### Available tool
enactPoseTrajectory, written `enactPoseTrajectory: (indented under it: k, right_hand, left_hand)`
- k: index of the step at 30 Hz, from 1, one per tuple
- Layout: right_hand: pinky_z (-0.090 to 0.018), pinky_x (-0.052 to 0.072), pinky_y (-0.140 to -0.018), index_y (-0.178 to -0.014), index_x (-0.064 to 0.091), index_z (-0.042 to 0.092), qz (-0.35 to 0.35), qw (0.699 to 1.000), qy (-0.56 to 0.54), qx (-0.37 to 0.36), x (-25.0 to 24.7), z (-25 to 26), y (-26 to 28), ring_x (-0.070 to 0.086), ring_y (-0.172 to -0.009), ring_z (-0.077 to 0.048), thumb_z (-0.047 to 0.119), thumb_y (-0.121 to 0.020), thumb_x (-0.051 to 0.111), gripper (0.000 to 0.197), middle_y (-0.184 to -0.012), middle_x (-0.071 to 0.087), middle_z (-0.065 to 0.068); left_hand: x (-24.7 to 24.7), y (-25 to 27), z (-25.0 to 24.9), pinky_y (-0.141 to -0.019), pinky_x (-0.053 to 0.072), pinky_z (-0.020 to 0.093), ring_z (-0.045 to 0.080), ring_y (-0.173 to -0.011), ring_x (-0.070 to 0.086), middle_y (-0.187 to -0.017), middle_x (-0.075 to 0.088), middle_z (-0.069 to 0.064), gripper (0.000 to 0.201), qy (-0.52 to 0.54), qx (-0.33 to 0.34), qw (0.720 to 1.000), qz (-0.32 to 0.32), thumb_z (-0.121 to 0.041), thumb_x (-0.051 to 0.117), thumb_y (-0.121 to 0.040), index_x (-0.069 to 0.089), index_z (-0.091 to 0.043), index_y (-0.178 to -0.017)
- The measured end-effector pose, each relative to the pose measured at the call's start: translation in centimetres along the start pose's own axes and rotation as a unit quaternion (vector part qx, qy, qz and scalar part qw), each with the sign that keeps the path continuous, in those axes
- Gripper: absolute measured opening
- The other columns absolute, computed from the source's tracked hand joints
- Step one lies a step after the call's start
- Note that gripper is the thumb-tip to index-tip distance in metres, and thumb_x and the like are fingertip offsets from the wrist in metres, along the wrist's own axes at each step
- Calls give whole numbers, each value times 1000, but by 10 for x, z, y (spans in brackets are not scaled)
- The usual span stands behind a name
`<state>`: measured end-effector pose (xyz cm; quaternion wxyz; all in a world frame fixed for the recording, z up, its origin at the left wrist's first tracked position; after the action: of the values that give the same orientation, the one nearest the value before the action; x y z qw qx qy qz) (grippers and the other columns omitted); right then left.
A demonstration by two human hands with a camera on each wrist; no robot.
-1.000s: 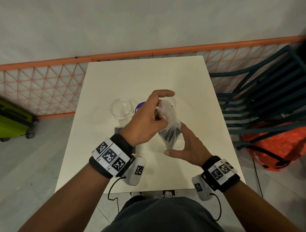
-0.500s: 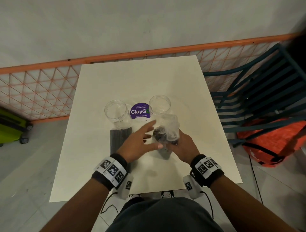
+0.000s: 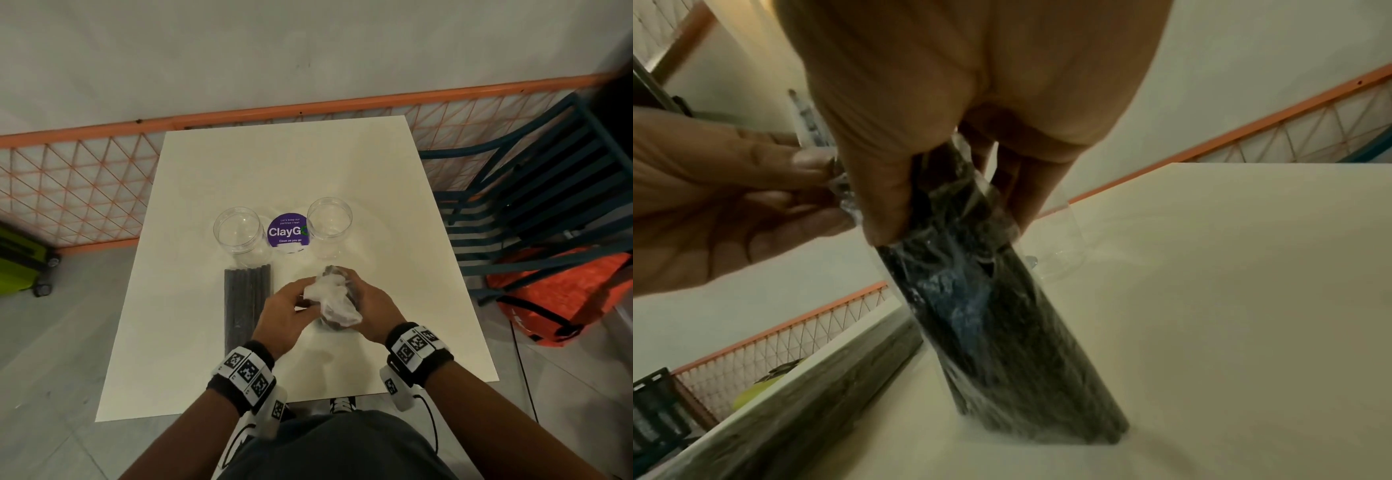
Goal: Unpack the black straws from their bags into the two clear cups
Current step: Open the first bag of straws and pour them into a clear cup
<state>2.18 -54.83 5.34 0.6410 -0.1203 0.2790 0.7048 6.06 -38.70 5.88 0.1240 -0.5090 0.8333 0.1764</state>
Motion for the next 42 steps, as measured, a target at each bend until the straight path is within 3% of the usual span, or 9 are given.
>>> enactPoseTrajectory:
  k: [6,9,12,16,20,25,30,36,42]
  right_hand:
    - [-29,45,-99,-135,42,36,-38,998,-47,9,1,-10,-4,62,-111,-17,33,-81,71,61,-124,63,5]
    - [-25,45,-86,-133,42,35,-4,1000,13,5,6,-18,-7,63,-103,-16,38,-73,80,71,-117,63,12]
    - [-15,40,-80,-130,50,25,23,998,63,20,11,-29,-11,62,-103,-18,37,-74,81,65,-115,64,8]
    - [1,32,-63,-121,58,16,8,996,77,47,8,-38,-17,59,-92,-15,28,-82,73,44,-101,60,9]
    - [-16,37,-86,-129,54,18,23,995,58,75,12,-42,-21,59,-112,-21,38,-80,75,57,-124,63,-2]
    - [-36,49,-94,-143,34,30,-32,984,163,58,8,-47,-18,49,-122,-18,66,-60,76,99,-138,50,8]
    - [-27,45,-92,-143,38,22,-69,986,145,43,8,-53,-20,56,-117,-19,53,-76,72,81,-137,53,1]
    - [-35,48,-91,-138,47,17,20,985,159,57,20,-63,-17,59,-112,-30,27,-90,58,50,-131,56,-7]
    - [-31,40,-103,-150,25,27,-13,996,81,28,8,-53,-9,42,-128,-14,47,-63,79,104,-149,37,6]
  left_hand:
    - [-4,1,-6,-74,48,6,-6,-85,63,-97,63,-21,17,-54,46,997,4,-15,63,-92,74,-11,-105]
    - [4,5,-5,-82,51,25,14,-96,64,-111,64,-6,57,-140,46,987,60,-48,43,-84,71,-10,-115]
    - [15,6,-1,-88,48,34,32,-107,62,-120,65,15,57,-203,29,973,110,-41,41,-88,62,-1,-122]
    - [18,1,-3,-94,46,20,4,-125,51,-147,37,-20,67,-152,60,984,75,-41,62,-90,37,-17,-148]
    - [21,-6,-7,-95,55,36,18,-115,63,-135,61,2,52,-116,63,990,52,-38,57,-90,51,-18,-138]
    - [15,-16,-2,-79,48,16,26,-97,68,-113,70,12,33,-76,38,996,3,-14,72,-87,67,-8,-118]
    - [21,-19,1,-81,52,22,15,-97,67,-116,68,2,49,6,-10,1000,0,-27,80,-81,63,-19,-126]
    - [37,-14,7,-88,56,32,8,-96,62,-120,61,-4,67,-154,-8,984,87,-74,63,-67,65,-32,-120]
    - [32,-20,14,-80,55,27,11,-87,61,-116,65,6,49,-155,-1,986,54,-45,74,-81,66,-19,-122]
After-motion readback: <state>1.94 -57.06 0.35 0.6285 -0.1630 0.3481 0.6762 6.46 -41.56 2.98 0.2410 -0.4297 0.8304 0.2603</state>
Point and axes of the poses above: each hand's wrist, its own y-axis away from the middle knuckle, its own x-axis out of the palm, z = x × y, the point moved 6 cm from there along -y, towards the middle knuckle
